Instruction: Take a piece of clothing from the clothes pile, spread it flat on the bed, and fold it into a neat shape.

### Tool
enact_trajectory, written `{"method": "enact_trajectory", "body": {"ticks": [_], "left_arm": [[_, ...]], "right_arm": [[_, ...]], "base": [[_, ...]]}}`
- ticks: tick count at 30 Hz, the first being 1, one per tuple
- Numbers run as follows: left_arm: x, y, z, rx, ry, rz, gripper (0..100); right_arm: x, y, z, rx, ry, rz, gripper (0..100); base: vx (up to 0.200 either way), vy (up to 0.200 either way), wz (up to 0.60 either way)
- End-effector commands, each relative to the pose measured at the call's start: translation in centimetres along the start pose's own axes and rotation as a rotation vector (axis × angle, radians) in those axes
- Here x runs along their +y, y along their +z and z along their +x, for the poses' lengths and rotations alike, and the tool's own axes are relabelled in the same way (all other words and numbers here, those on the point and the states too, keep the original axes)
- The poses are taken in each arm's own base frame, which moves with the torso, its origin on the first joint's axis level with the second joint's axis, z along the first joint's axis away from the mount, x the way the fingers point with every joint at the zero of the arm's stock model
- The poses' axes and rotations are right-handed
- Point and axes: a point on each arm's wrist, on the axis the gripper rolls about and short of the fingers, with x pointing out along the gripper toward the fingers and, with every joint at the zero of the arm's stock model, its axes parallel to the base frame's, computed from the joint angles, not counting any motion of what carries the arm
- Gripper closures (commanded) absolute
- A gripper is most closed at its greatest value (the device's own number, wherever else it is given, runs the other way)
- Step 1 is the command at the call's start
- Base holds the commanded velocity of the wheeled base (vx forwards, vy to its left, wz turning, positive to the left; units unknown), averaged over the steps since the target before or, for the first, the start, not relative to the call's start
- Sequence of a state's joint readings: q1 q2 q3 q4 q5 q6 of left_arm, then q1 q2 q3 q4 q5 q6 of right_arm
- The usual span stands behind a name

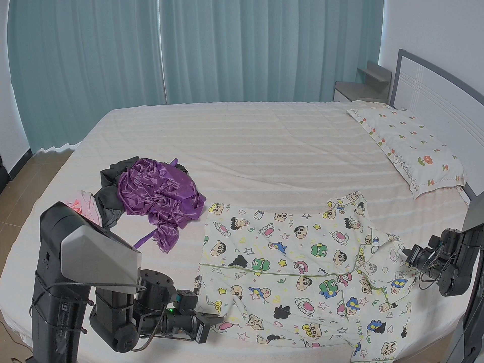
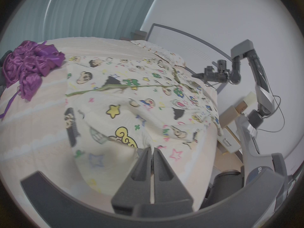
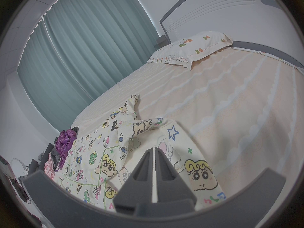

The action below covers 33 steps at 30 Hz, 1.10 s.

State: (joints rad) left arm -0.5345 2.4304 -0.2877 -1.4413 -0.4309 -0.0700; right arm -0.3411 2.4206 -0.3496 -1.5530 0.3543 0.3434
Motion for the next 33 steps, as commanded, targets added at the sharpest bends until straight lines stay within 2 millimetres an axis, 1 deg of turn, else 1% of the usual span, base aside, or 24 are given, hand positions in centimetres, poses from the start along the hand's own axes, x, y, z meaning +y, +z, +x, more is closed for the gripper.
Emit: {"method": "enact_trajectory", "body": {"ticks": [1,6,11,14,15,19,22,26,30,33], "left_arm": [[-2.0,-0.5,0.3,0.033,-0.055,0.039,100],[-3.3,-0.6,1.0,0.043,-0.095,0.07,100],[-3.4,-0.7,1.1,0.05,-0.097,0.029,100],[-3.4,-1.2,0.9,0.073,-0.094,0.023,100],[-3.4,-1.5,0.9,0.084,-0.094,0.023,0],[-3.4,-2.0,0.7,0.108,-0.091,0.01,0],[-3.1,-1.8,0.6,0.094,-0.082,0.003,0],[-2.6,-1.0,0.4,0.018,-0.059,-0.006,0],[-2.7,0.0,0.2,-0.05,-0.007,-0.072,0],[-2.8,0.9,-0.3,-0.088,0.007,-0.123,0]], "right_arm": [[0.1,0.2,-0.1,-0.016,0.006,-0.006,100],[0.1,0.2,-0.1,-0.016,0.006,-0.006,100],[0.1,0.1,-0.1,-0.014,0.006,-0.006,100],[0.1,0.1,-0.1,-0.014,0.006,-0.006,100],[0.1,0.1,-0.1,-0.014,0.006,-0.006,100],[0.1,0.1,-0.1,-0.014,0.006,-0.006,100],[0.1,0.1,0.0,-0.014,0.006,-0.006,100],[0.1,0.1,0.0,-0.013,0.005,-0.005,100],[0.0,0.2,0.0,-0.015,0.005,-0.005,100],[0.0,0.2,0.0,-0.015,0.005,-0.005,100]], "base": [[0.0,0.0,0.0],[0.0,0.0,0.0],[0.0,0.0,0.0],[0.0,0.0,0.0],[0.0,0.0,0.0],[0.0,0.0,0.0],[0.0,0.0,0.0],[0.0,0.0,0.0],[0.0,0.0,0.0],[0.0,0.0,0.0]]}}
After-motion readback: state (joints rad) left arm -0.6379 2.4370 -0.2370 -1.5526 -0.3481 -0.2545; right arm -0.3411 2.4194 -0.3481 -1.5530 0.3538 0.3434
